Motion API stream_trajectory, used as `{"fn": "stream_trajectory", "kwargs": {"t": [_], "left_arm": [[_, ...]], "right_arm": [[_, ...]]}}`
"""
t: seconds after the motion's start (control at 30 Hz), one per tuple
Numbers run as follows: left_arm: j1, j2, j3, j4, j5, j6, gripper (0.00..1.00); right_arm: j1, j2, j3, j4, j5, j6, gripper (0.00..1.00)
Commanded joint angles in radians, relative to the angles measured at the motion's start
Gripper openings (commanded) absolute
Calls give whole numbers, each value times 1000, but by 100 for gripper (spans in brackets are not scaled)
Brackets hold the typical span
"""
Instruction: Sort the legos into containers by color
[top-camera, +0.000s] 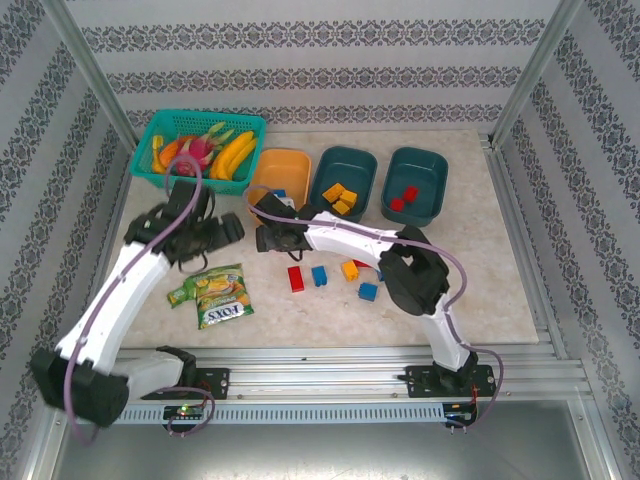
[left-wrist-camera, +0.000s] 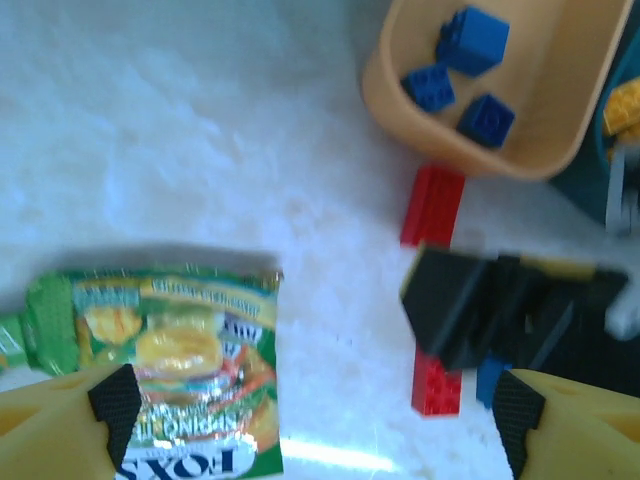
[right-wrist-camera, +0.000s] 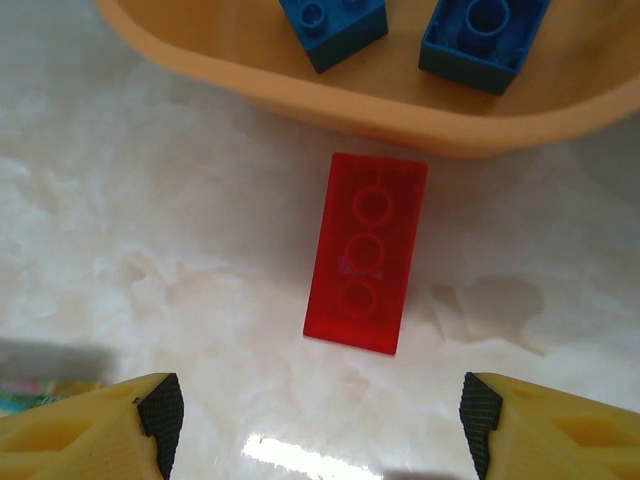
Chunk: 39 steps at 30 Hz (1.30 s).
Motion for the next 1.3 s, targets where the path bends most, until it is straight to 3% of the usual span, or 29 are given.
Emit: {"fn": "stream_trajectory", "kwargs": {"t": [0.0,0.23,0.47,0.77,0.93,1.1,1.27], "left_arm": [[0,-201,-154,98,111,-50,98],[1,-504,-331,93,247,-95,100],[0,-576,-369,62,285,-145,99],[1,-579,-340,22,281,-128,99],[0,-571,-323,25,273,-129,98],[1,-521,-312,118,314,-151,98],[0,-378,-269,258,379,-151,97]], "right_arm": [[13,63,75,-92,71,11,76],[14,147,133,-102,80,17,72],[13,214,195,-107,84,-2,66],[-6,237,220,-123,82,-10,38],[7,136,139,-109,69,-3,28],[15,-89,-64,-69,56,11,27],[-19,-341,-237,-86,28,-17,27]]}}
